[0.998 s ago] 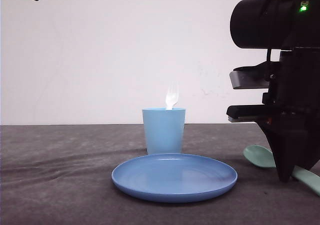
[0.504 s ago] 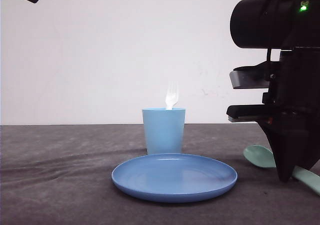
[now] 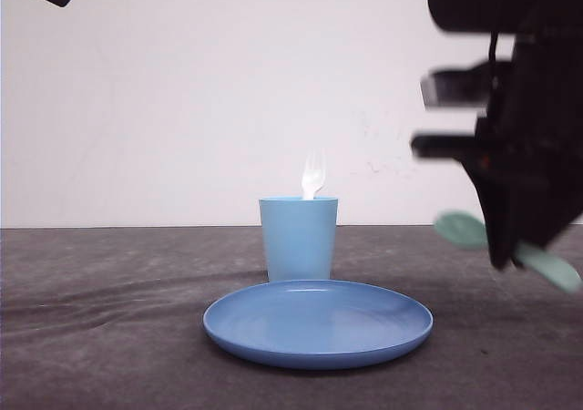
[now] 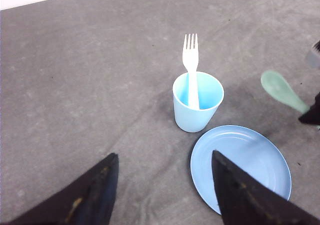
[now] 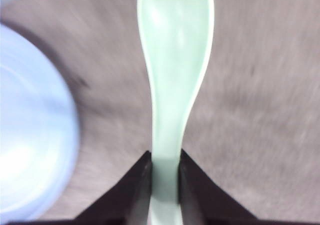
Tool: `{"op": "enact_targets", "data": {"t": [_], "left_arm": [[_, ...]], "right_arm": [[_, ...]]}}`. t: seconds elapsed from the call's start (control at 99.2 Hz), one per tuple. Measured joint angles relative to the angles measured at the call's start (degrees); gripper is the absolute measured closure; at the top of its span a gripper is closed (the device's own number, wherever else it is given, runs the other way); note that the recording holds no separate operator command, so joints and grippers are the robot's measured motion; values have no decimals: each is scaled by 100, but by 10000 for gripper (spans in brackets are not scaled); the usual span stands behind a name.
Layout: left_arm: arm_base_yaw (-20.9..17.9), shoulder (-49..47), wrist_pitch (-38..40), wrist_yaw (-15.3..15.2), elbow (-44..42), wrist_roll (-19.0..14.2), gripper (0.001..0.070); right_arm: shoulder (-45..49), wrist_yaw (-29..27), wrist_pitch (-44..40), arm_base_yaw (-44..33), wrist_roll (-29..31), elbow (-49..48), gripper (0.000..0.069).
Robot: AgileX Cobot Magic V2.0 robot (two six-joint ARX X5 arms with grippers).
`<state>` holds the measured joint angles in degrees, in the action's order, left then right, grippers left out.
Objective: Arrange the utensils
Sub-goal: 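Lift the green spoon with the right gripper over the cup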
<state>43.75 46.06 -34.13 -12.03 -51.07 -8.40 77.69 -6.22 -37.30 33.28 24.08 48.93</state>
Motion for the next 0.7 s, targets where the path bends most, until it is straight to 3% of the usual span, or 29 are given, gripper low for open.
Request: {"op": "enact_targets", "data": {"t": [0.363,0.696], "left_arm": [[0,0,4,0,0,-39,355],[0,0,9,0,0,-98,355]], "right_arm": [[-540,11,385,188,-398,935,627],[-385,96,2251,612,-782,1141,628]]}}
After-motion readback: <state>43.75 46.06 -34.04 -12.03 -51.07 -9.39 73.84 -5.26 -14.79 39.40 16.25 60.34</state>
